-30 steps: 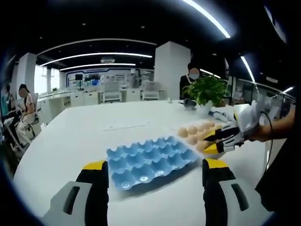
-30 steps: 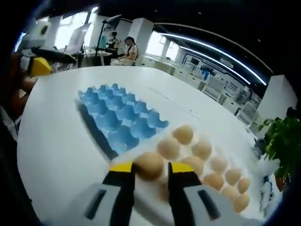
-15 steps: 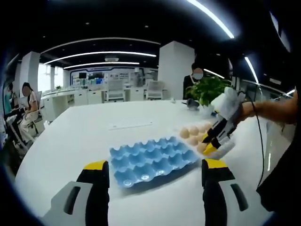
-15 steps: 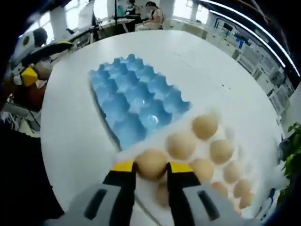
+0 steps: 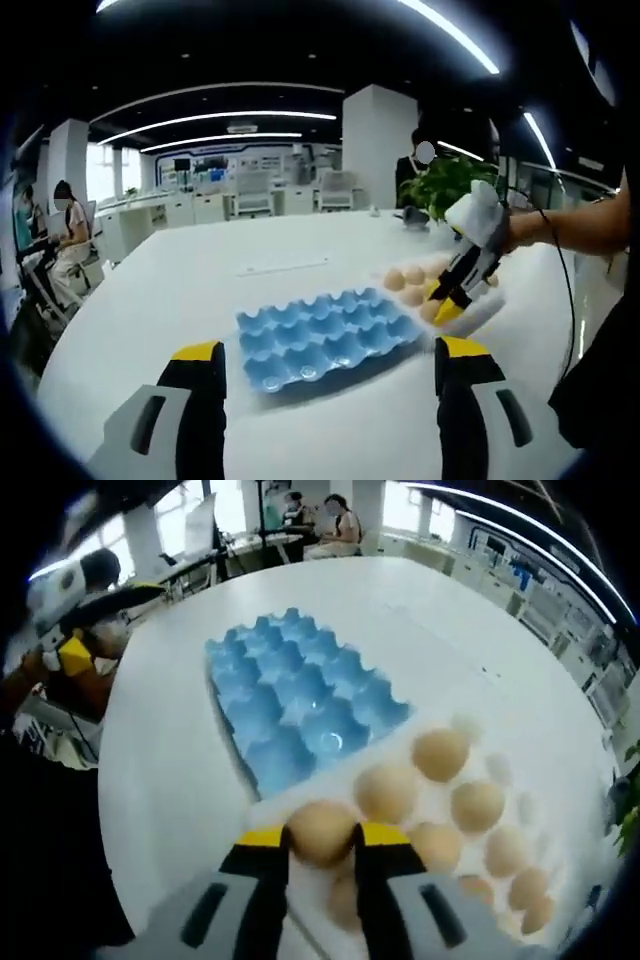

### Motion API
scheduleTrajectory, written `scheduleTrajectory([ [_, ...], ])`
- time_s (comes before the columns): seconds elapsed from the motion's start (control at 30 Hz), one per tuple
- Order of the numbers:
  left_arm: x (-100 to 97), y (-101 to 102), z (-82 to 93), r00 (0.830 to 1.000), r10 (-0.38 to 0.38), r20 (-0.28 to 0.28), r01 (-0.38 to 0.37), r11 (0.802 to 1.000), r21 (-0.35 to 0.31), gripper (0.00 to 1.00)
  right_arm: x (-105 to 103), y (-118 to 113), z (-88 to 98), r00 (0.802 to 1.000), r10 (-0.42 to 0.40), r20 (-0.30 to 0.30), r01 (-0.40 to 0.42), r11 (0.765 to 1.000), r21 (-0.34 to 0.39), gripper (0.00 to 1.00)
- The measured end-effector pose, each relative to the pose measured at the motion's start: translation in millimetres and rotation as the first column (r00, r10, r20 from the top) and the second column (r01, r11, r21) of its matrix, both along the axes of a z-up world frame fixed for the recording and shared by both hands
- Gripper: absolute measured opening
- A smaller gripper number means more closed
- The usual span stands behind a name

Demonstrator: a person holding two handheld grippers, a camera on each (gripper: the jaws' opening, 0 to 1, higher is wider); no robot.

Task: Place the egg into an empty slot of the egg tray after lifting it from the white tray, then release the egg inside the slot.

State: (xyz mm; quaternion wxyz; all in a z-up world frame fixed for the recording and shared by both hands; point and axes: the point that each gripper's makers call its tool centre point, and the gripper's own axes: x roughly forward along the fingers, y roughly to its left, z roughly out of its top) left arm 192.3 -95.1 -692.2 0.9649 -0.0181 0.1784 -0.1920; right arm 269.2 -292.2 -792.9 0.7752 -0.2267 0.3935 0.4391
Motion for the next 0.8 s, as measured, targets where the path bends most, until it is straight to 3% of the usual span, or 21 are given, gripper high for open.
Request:
scheduleTrajectory([
  [0.07,3.4,-0.6,-3.3,1.000,-0.028,-0.009,0.027,0.999,-0.033,0.98,-0.5,-1.1,0.7,0.999,-0.025,0.021,0.025,1.000,0.017,0.25],
  [0.17,6.5,0.2,-13.6,0.992,-0.114,-0.054,0.116,0.993,0.020,0.99,-1.0,-1.6,1.7,0.995,-0.088,0.046,0.087,0.996,0.031,0.25],
  [0.37,7.3,8.8,-16.0,0.977,-0.212,-0.039,0.213,0.977,0.030,0.99,-0.7,-1.7,3.3,0.989,-0.107,0.098,0.106,0.994,0.017,0.25],
  [0.5,12.2,21.1,-16.1,0.976,-0.212,-0.051,0.214,0.977,0.024,0.99,0.2,-3.7,6.1,0.984,-0.135,0.119,0.132,0.991,0.036,0.24],
  [0.73,18.0,34.8,-16.6,0.986,-0.165,-0.022,0.165,0.986,0.027,0.99,1.5,-5.9,13.4,0.974,-0.169,0.152,0.152,0.982,0.113,0.24],
  [0.8,16.1,37.4,-21.8,0.985,-0.161,-0.054,0.163,0.986,0.038,0.99,-0.1,-4.3,15.8,0.972,-0.185,0.144,0.164,0.976,0.145,0.24],
])
